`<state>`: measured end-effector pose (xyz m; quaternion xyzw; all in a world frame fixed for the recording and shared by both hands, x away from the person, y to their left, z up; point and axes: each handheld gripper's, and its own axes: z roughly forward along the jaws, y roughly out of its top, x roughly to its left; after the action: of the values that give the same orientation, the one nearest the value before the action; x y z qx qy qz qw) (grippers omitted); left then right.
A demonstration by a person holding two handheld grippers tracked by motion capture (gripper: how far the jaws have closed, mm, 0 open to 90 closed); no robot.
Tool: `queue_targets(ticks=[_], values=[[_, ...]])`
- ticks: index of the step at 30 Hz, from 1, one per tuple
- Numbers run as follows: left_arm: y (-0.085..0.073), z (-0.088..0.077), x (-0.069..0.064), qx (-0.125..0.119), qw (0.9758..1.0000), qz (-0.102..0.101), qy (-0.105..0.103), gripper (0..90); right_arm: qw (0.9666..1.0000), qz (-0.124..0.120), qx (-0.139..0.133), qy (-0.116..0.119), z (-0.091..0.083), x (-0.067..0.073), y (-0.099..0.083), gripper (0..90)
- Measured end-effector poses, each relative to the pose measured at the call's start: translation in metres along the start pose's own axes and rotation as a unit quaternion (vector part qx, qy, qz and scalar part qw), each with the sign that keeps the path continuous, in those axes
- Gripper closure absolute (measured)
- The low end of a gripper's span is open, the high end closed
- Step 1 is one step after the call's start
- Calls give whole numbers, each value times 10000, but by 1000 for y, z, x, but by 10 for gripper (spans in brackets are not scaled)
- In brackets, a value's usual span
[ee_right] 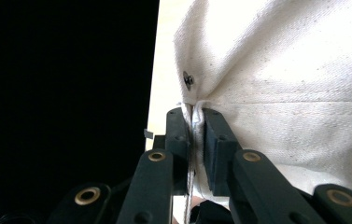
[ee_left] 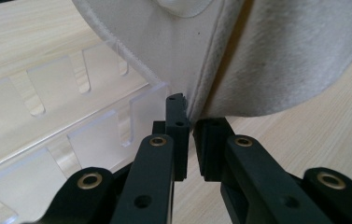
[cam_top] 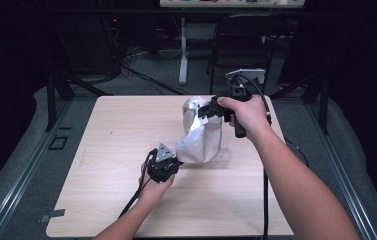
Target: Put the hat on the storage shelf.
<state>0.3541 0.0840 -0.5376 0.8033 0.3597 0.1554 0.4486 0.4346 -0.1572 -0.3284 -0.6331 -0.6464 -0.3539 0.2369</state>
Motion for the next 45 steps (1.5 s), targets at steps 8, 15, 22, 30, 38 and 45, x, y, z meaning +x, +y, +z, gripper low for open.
queue_targets(ticks=[8,15,22,30,38,45], values=[[-1,3,2,173,9998,-45,3,855,10000,34,-9,-59,4,-3,1,822],[-4,10,2,444,9989,-135,-2,856,9998,94,46,-194,12,-9,1,822],[-4,10,2,443,9989,-150,18,852,9998,87,23,-160,12,-11,1,821],[-7,5,5,330,9989,-288,-144,777,9999,60,-20,-149,10,-13,1,817],[-12,-14,4,166,9996,-218,-21,575,9998,33,-109,-150,2,-14,-1,744],[-21,-42,16,108,9997,-216,74,511,9996,-4,-227,-171,-16,-18,-7,686]])
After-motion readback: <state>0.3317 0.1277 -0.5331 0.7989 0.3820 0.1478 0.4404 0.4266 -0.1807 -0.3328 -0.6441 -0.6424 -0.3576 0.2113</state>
